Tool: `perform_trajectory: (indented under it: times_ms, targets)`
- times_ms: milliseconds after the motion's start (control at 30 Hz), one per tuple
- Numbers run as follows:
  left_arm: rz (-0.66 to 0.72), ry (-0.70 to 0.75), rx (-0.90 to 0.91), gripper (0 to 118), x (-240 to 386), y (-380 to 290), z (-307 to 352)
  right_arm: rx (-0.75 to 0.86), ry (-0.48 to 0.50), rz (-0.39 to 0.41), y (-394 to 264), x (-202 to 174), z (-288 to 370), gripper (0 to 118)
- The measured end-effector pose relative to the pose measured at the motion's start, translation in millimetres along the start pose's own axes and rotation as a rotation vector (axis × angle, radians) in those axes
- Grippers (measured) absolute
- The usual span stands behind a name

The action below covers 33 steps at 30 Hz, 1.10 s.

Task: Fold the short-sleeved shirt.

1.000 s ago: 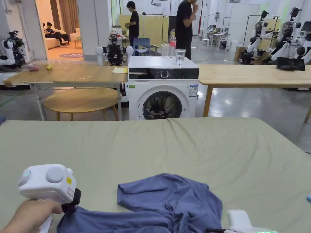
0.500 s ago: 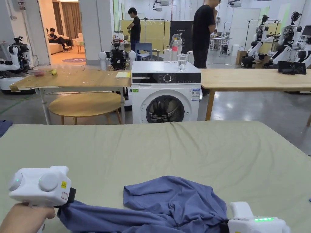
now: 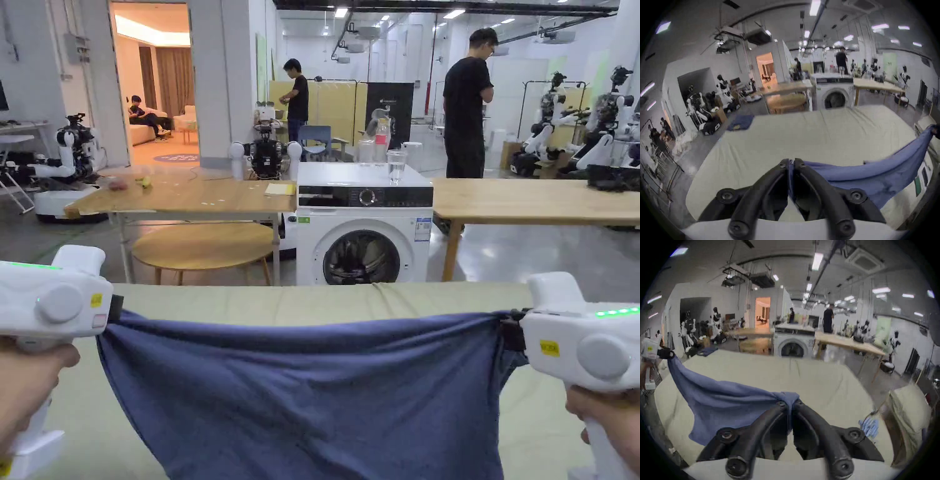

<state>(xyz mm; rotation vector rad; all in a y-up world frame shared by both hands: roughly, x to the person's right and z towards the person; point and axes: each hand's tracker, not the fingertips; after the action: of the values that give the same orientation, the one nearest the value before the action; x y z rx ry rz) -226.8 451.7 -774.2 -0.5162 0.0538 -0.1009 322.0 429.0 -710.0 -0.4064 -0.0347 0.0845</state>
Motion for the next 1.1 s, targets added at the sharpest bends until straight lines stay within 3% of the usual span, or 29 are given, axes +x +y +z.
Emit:
perform_trajectory:
  times_ms: [100, 300, 500, 667, 900, 1100]
  targets:
    - [0.031, 0.002, 0.108, 0, -14, 36, 26, 0.088, -0.03, -0.032, 47, 7, 14, 1]
    - [0.075, 0.002, 0.3, 0, -23, 115, 69, 0.216, -0.073, -0.012, 133, 2, 44, 1]
    - [0.076, 0.042, 0.342, 0, -30, 157, 81, 0.26, -0.076, -0.015, 173, -3, 52, 1]
    - [0.071, 0.051, 0.3, 0, -27, 133, 54, 0.224, -0.066, -0.015, 148, -12, 29, 1]
    - [0.142, 0.028, 0.117, 0, -17, 32, -16, 0.098, -0.082, -0.05, 40, -22, -26, 1]
    - [0.119, -0.002, 0.101, 0, -11, -18, 2, 0.05, -0.074, -0.052, -23, -17, -20, 1]
